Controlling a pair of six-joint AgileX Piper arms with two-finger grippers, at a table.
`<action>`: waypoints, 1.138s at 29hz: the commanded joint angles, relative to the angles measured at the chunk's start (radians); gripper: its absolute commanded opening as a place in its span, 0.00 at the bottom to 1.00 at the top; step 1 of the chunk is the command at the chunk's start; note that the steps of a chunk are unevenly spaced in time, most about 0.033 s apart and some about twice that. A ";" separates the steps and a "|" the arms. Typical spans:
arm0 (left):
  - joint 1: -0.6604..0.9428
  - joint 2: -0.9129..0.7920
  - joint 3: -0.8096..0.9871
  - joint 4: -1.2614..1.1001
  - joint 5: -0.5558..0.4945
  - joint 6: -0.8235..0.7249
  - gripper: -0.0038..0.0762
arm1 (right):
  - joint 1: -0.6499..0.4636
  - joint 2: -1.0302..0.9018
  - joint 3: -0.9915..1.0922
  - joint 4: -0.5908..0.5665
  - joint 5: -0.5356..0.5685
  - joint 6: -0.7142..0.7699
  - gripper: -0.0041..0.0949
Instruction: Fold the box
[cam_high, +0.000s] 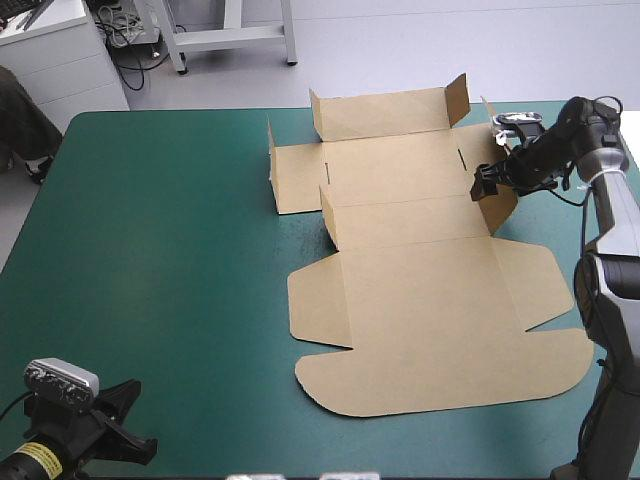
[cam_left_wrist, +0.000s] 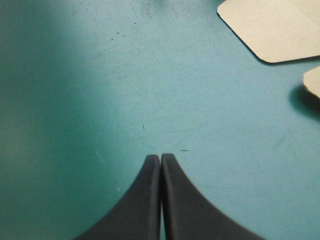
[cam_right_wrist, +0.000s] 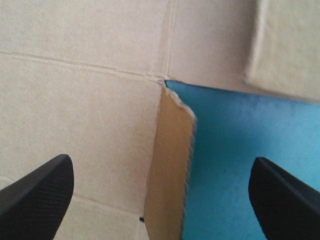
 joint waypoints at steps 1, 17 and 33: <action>-0.005 0.016 -0.029 -0.002 -0.063 -0.011 0.01 | 0.034 -0.021 -0.118 -0.036 0.003 0.010 0.92; -0.005 0.016 -0.029 -0.002 -0.063 -0.011 0.01 | 0.045 0.043 -0.187 -0.096 0.027 0.110 0.80; -0.005 0.016 -0.029 -0.002 -0.063 -0.011 0.01 | 0.045 0.043 -0.131 -0.100 0.028 0.142 0.58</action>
